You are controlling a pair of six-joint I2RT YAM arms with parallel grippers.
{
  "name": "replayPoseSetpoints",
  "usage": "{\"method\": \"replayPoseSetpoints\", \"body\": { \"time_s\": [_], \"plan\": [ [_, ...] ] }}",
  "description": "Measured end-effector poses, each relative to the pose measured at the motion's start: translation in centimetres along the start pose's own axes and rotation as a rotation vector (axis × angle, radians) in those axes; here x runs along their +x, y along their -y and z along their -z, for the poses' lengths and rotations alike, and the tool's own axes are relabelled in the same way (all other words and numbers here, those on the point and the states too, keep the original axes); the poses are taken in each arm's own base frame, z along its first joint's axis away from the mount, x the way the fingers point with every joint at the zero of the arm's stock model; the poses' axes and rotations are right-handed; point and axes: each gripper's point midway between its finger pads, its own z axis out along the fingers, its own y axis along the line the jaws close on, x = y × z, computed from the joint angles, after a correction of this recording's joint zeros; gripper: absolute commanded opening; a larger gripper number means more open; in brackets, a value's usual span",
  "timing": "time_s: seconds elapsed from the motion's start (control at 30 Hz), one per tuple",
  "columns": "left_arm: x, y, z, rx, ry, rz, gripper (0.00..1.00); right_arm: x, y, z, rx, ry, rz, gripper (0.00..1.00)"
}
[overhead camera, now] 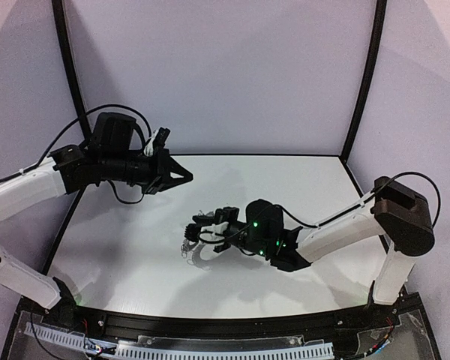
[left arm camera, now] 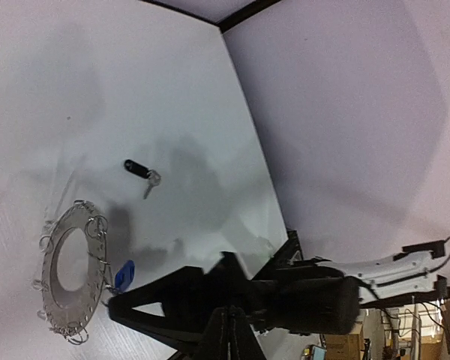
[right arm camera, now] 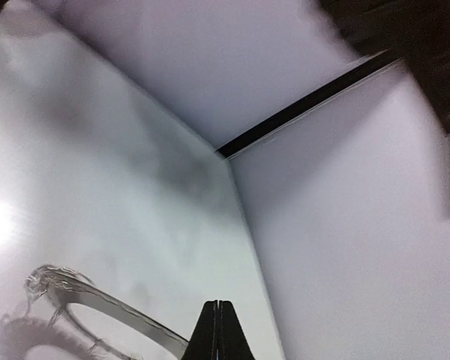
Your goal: Put the keys on the keyring
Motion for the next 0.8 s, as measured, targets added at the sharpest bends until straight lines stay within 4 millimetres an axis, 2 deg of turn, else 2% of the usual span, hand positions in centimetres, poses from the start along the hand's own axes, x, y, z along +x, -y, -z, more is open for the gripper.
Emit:
{"method": "replayPoseSetpoints", "body": {
  "time_s": [0.1,0.2,0.23,0.27,0.3,0.37,0.47,0.53,0.6,0.67,0.8],
  "plan": [
    [-0.8,2.7,1.3,0.104,0.033,-0.016,0.01,1.7,-2.8,0.6,-0.08,-0.036,-0.017,0.0],
    [-0.9,3.4,1.6,0.137,0.045,-0.027,0.01,0.9,-2.1,0.9,-0.076,-0.014,-0.053,0.0],
    [-0.9,3.4,1.6,0.136,0.045,-0.027,0.13,0.8,-1.8,1.0,-0.074,-0.009,-0.064,0.0],
    [-0.7,3.0,1.4,0.13,0.039,-0.031,0.13,0.1,-0.6,1.3,-0.068,0.009,-0.099,0.0],
    [-0.7,3.0,1.4,0.129,0.038,-0.031,0.25,0.0,-0.3,1.4,-0.063,0.015,-0.105,0.0],
    [-0.5,2.5,1.2,0.115,0.038,-0.061,0.47,-1.0,2.0,2.3,-0.062,0.049,-0.185,0.0],
    [-0.6,1.6,1.1,0.082,0.061,-0.131,0.59,-2.3,5.9,4.0,-0.078,0.103,-0.287,0.0],
    [0.0,0.9,1.0,0.068,0.057,-0.19,0.62,-3.5,7.9,5.2,-0.101,0.15,-0.323,0.0],
    [0.6,0.4,1.0,0.067,0.047,-0.271,0.64,-5.1,8.9,6.4,-0.166,0.198,-0.344,0.0],
    [1.1,0.5,1.0,0.085,0.033,-0.348,0.92,-6.5,8.9,7.2,-0.233,0.234,-0.352,0.0],
    [2.4,1.7,1.1,0.18,-0.01,-0.523,0.98,-8.4,7.7,8.9,-0.39,0.288,-0.361,0.0]
  ]
}}
